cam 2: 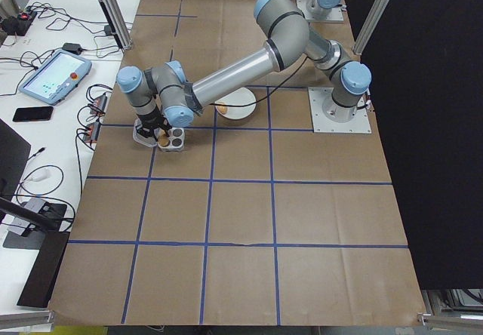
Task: Place egg on plate
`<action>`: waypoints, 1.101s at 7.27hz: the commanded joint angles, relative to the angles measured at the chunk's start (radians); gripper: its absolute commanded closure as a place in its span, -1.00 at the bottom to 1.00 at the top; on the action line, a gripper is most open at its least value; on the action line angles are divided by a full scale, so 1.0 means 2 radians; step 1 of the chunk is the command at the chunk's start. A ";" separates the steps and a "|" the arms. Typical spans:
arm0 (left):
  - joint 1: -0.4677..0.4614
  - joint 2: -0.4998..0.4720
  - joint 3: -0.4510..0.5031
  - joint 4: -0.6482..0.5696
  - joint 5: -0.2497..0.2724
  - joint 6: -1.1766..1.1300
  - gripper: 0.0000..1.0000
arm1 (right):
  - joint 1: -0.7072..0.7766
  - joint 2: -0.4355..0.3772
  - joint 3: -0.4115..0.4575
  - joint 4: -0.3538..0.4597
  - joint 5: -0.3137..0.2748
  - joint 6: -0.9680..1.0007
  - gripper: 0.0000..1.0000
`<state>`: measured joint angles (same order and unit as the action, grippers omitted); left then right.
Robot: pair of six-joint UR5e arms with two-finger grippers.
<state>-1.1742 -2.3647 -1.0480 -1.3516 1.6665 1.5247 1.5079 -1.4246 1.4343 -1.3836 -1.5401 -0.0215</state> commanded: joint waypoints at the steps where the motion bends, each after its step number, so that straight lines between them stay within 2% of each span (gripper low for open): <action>1: 0.000 0.043 -0.003 -0.044 0.002 -0.017 0.46 | 0.000 0.000 0.000 0.000 0.000 0.000 -1.00; 3: -0.004 0.085 -0.010 -0.113 0.000 -0.143 0.46 | 0.000 0.000 0.000 0.000 0.000 0.000 -1.00; 4: -0.013 0.104 -0.028 -0.128 -0.001 -0.221 0.46 | 0.000 0.000 0.000 0.000 0.000 0.000 -1.00; 7: -0.065 0.194 -0.154 -0.124 -0.008 -0.473 0.47 | 0.000 0.000 0.000 0.000 0.000 0.000 -1.00; 8: -0.084 0.216 -0.200 -0.120 -0.030 -0.551 0.48 | 0.000 0.000 0.000 0.000 0.000 0.000 -1.00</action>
<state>-1.2953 -1.9922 -1.3377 -1.6003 1.6418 0.6172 1.5079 -1.4251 1.4343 -1.3837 -1.5402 -0.0215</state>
